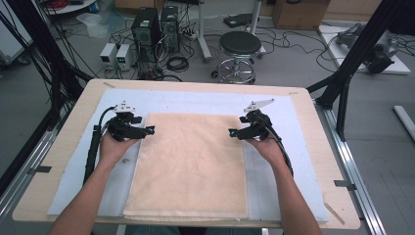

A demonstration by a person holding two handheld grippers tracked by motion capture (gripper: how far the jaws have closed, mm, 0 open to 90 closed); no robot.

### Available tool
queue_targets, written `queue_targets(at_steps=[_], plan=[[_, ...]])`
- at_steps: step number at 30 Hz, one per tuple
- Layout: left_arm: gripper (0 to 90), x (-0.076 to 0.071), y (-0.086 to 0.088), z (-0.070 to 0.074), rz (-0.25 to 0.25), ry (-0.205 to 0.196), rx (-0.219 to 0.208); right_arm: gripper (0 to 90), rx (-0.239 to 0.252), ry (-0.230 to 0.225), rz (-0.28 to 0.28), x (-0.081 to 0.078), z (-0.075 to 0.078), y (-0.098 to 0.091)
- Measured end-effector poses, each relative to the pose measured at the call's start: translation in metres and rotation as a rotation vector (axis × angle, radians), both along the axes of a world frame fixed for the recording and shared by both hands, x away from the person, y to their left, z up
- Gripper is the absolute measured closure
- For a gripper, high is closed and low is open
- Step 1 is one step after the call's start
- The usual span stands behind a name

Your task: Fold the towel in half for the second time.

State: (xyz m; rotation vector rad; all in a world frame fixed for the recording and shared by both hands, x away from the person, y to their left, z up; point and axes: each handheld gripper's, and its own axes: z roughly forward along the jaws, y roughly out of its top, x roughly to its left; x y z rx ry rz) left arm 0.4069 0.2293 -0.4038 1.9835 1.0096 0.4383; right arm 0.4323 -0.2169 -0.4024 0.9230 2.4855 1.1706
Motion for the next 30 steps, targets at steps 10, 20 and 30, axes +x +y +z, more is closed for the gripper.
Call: queue_targets(at_steps=[10, 20, 30], plan=[[33.4, 0.015, -0.003, -0.025, 0.014, 0.025, 0.028, 31.4, -0.028, 0.01, -0.042, 0.014, -0.021, -0.006], [45.5, 0.019, -0.003, -0.037, 0.004, 0.092, 0.043, 51.1, -0.04, 0.096, -0.041, 0.021, -0.036, -0.007], [79.1, 0.019, -0.005, -0.038, -0.048, 0.13, -0.014, 80.5, 0.013, 0.156, 0.016, 0.022, -0.036, -0.004]])
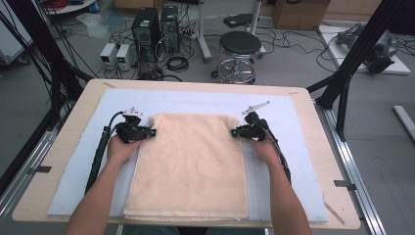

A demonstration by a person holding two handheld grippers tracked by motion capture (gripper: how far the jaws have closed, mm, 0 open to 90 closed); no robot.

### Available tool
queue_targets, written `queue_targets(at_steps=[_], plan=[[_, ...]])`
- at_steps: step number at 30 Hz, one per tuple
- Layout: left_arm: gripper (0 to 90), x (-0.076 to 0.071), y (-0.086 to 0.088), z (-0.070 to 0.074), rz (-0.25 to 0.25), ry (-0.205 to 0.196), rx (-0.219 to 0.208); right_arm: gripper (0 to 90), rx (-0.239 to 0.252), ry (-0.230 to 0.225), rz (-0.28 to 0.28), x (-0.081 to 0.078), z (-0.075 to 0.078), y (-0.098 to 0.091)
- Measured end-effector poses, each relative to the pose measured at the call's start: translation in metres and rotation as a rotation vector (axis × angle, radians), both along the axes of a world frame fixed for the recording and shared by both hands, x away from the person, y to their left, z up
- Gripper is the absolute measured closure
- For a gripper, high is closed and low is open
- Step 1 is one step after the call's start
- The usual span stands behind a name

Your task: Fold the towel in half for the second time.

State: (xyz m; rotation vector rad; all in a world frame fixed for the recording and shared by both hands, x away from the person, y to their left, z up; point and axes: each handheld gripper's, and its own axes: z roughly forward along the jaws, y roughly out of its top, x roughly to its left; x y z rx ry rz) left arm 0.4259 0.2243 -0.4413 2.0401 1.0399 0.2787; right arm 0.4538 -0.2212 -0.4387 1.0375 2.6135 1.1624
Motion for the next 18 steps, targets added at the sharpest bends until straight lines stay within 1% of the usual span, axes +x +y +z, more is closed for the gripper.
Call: queue_targets(at_steps=[4, 6, 8, 9, 10, 12, 13, 15, 16, 18], plan=[[81.2, 0.0, 0.004, 0.001, 0.005, 0.004, -0.016, 82.4, 0.005, 0.009, -0.005, -0.001, 0.001, -0.001], [81.8, -0.001, 0.005, 0.003, 0.004, -0.006, -0.014, 82.6, 0.0, -0.006, 0.001, -0.002, 0.003, -0.001], [81.8, -0.001, 0.006, 0.004, 0.002, -0.012, -0.009, 82.7, 0.006, -0.023, 0.004, -0.003, 0.005, -0.001], [81.8, -0.001, 0.007, 0.005, 0.003, -0.015, -0.015, 82.8, 0.011, -0.019, 0.002, -0.003, 0.006, -0.002], [82.0, -0.002, 0.007, 0.006, 0.005, -0.016, -0.026, 82.8, 0.015, -0.027, 0.007, -0.003, 0.007, -0.003], [82.3, -0.004, 0.008, 0.01, -0.007, -0.034, -0.022, 82.9, 0.029, -0.028, 0.009, -0.005, 0.01, -0.004], [82.4, -0.005, 0.009, 0.013, -0.018, -0.047, -0.021, 82.9, 0.033, -0.038, 0.014, -0.006, 0.012, -0.004], [82.5, -0.009, 0.011, 0.02, -0.022, -0.067, -0.043, 82.9, 0.049, -0.052, 0.029, -0.009, 0.018, -0.005], [82.5, -0.012, 0.012, 0.025, -0.03, -0.086, -0.05, 82.9, 0.06, -0.062, 0.037, -0.011, 0.021, -0.005], [82.5, -0.018, 0.014, 0.033, -0.043, -0.107, -0.06, 82.9, 0.074, -0.082, 0.051, -0.016, 0.029, -0.005]])
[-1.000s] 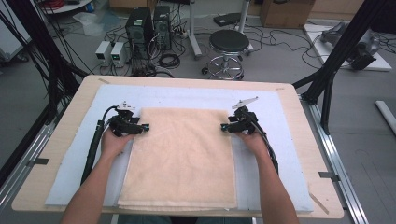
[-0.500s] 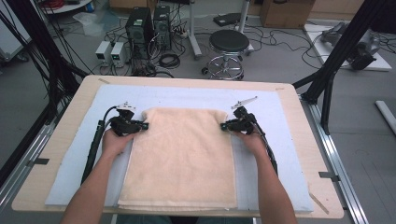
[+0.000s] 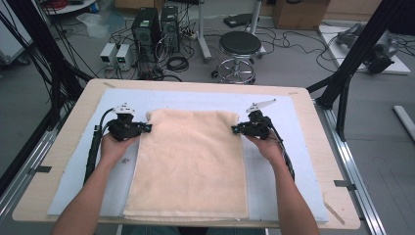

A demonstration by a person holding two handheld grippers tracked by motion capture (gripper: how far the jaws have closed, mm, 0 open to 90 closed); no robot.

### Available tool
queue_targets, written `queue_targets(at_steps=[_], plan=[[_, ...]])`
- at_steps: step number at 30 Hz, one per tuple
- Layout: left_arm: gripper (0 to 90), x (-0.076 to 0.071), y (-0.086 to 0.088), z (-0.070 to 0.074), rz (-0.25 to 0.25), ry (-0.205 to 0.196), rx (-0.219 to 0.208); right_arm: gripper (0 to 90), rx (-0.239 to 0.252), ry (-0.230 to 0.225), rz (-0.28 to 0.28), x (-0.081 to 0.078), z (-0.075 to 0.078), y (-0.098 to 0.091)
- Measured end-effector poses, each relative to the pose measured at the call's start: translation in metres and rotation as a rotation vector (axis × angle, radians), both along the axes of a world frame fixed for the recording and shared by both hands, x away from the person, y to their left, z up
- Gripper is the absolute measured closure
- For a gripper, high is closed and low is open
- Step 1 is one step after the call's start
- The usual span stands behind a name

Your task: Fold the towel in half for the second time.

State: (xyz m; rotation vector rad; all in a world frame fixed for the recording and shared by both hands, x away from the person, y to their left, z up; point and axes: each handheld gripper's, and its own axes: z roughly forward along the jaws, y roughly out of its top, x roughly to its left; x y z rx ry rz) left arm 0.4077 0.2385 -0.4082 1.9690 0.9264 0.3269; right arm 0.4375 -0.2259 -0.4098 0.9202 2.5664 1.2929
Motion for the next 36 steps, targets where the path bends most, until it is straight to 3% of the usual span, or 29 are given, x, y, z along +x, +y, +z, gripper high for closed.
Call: queue_targets(at_steps=[5, 10, 14, 15, 19, 23, 27, 29, 36], plan=[[82.4, -0.024, 0.007, 0.015, -0.032, -0.06, -0.025, 82.9, 0.023, -0.054, 0.044, -0.021, 0.024, 0.0], [82.4, -0.061, 0.012, 0.017, -0.083, -0.095, -0.015, 82.8, 0.039, -0.11, 0.109, -0.058, 0.039, -0.005], [82.2, -0.093, 0.011, 0.007, -0.138, -0.095, 0.001, 82.6, 0.0, -0.085, 0.161, -0.09, 0.034, -0.007], [81.9, -0.1, 0.01, 0.002, -0.146, -0.088, 0.008, 82.5, -0.003, -0.096, 0.168, -0.098, 0.03, -0.008], [79.0, -0.117, 0.012, -0.013, -0.165, -0.05, 0.043, 81.4, -0.017, -0.053, 0.172, -0.119, 0.01, -0.01], [74.0, -0.125, 0.018, -0.015, -0.151, -0.036, 0.044, 74.6, -0.019, -0.04, 0.151, -0.127, 0.0, -0.015], [63.1, -0.128, 0.026, -0.006, -0.13, -0.047, 0.051, 62.5, -0.024, -0.052, 0.108, -0.129, 0.004, -0.023], [58.6, -0.126, 0.028, 0.0, -0.118, -0.059, 0.033, 58.4, -0.028, -0.077, 0.089, -0.128, 0.009, -0.026], [46.0, -0.095, 0.021, 0.011, -0.082, -0.054, 0.025, 46.5, -0.039, -0.093, 0.026, -0.105, 0.019, -0.026]])
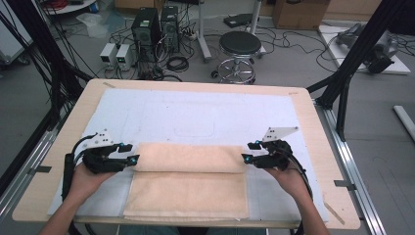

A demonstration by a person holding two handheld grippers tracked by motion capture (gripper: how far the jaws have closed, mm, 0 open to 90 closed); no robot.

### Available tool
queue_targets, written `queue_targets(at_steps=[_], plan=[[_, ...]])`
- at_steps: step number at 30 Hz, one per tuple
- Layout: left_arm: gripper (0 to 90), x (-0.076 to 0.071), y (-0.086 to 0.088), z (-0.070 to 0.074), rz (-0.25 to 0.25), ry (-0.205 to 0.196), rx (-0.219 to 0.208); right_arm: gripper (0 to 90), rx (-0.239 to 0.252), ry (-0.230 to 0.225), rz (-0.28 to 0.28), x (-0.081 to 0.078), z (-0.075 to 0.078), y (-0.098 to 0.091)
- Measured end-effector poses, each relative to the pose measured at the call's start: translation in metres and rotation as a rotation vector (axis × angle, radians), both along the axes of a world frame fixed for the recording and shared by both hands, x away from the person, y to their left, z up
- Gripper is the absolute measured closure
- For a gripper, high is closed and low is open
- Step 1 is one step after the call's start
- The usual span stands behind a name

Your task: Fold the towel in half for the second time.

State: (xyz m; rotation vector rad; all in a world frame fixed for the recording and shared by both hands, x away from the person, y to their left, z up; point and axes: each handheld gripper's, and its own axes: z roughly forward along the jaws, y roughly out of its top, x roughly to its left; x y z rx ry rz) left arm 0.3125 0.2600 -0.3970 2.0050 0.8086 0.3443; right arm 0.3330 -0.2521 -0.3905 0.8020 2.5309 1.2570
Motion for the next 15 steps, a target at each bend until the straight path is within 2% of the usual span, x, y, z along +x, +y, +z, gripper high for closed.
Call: queue_targets(at_steps=[4, 8, 10, 13, 15], plan=[[41.5, 0.02, -0.005, -0.006, 0.028, 0.015, 0.007, 39.9, -0.002, 0.029, -0.017, 0.02, -0.006, 0.004], [36.6, 0.035, -0.012, -0.018, 0.039, 0.061, 0.038, 36.8, 0.002, 0.079, -0.029, 0.035, -0.017, 0.009], [36.0, 0.041, -0.014, -0.024, 0.023, 0.102, 0.041, 36.6, 0.003, 0.121, -0.029, 0.04, -0.023, 0.011], [41.9, 0.045, -0.014, -0.031, -0.002, 0.161, 0.031, 41.8, 0.017, 0.183, 0.0, 0.045, -0.031, 0.015], [51.5, 0.045, -0.013, -0.031, -0.029, 0.178, 0.006, 50.4, 0.027, 0.212, 0.03, 0.046, -0.034, 0.018]])
